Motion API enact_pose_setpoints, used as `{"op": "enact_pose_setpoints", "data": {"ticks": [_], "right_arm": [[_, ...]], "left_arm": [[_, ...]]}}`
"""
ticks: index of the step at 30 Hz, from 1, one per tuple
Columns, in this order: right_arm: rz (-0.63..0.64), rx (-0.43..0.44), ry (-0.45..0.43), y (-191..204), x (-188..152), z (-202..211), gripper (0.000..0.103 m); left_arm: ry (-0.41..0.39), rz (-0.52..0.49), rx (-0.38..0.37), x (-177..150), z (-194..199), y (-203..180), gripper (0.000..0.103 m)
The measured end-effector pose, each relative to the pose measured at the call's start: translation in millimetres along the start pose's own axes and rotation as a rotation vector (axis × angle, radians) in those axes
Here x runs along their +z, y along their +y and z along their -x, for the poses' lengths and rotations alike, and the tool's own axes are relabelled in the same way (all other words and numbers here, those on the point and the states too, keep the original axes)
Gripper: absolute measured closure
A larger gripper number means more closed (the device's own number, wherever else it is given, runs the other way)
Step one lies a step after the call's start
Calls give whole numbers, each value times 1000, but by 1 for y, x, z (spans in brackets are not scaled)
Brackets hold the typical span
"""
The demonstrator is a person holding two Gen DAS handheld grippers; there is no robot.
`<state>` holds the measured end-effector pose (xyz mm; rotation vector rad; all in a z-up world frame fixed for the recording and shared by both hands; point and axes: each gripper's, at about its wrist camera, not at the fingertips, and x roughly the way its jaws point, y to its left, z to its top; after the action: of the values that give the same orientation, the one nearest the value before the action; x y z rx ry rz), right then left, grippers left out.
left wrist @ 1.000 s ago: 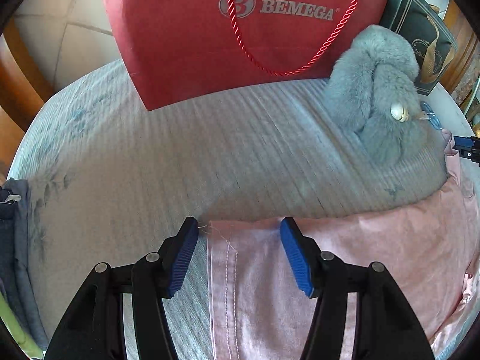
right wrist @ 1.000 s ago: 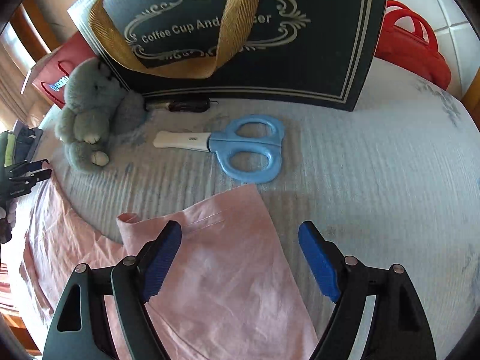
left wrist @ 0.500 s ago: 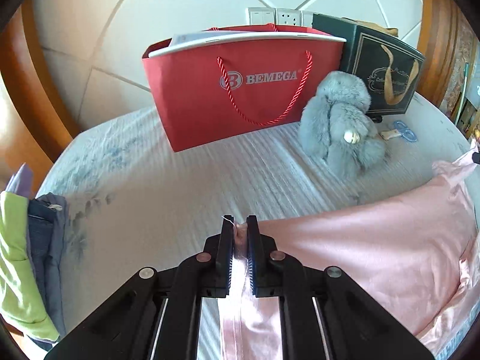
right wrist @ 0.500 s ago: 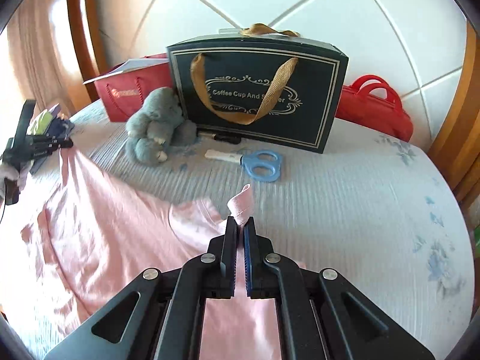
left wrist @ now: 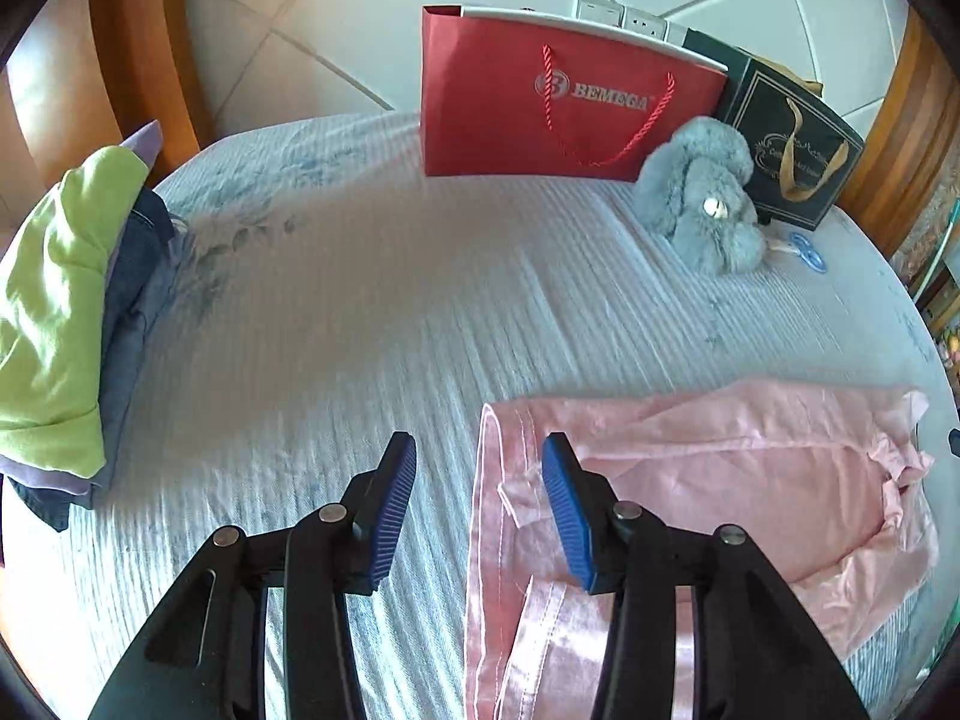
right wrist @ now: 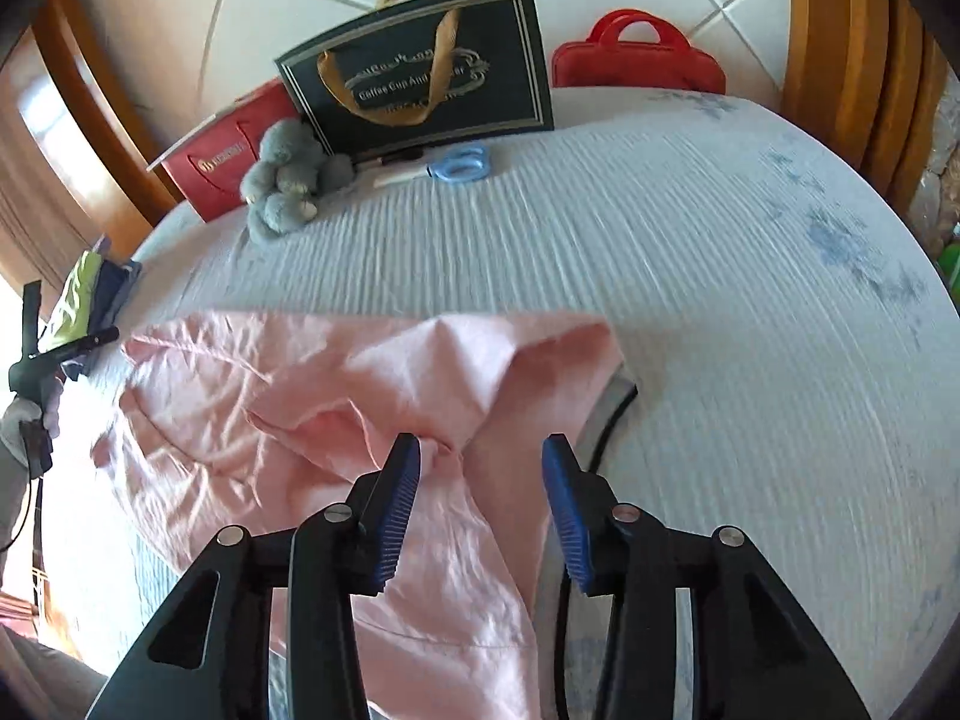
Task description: Fold clothes
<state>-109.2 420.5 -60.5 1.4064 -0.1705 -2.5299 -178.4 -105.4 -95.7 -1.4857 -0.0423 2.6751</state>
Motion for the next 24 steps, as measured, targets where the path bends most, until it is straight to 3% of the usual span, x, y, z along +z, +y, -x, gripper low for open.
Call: {"op": "enact_pose_setpoints", "data": {"ticks": [6,8,10,11,12,13,14,16,18,20,24], "right_arm": [[-28,17,73,15,3,-22,60],[-36,18,92,17,2,-29,54],[-22,35,108,22,1,-35,34],[-15,35,124,24,0,-40,31],[-9,34,141,26,-1,-45,29],[-6,6,153,27,-1,-51,30],[-16,-8,167,25,-1,-58,33],[-49,-1,205,19,-1,-75,87],[-9,-20,214,22,1,-82,95],[52,-35,162,32,7,-68,98],[54,12,16,39,12,-3,98]], "left_arm": [[57,3,-10,3,-21,-9,57],[78,-8,-3,1,-29,-13,57],[93,-40,19,-1,-35,-19,57],[100,-56,30,-2,-38,-22,59],[107,-72,42,-3,-42,-25,65],[115,-88,53,-4,-45,-28,85],[119,-97,63,-5,-46,-29,94],[113,-100,73,-6,-47,-29,95],[99,-106,95,-5,-45,-29,96],[93,-110,106,-6,-43,-28,96],[105,-114,100,-13,-38,-24,96]]}}
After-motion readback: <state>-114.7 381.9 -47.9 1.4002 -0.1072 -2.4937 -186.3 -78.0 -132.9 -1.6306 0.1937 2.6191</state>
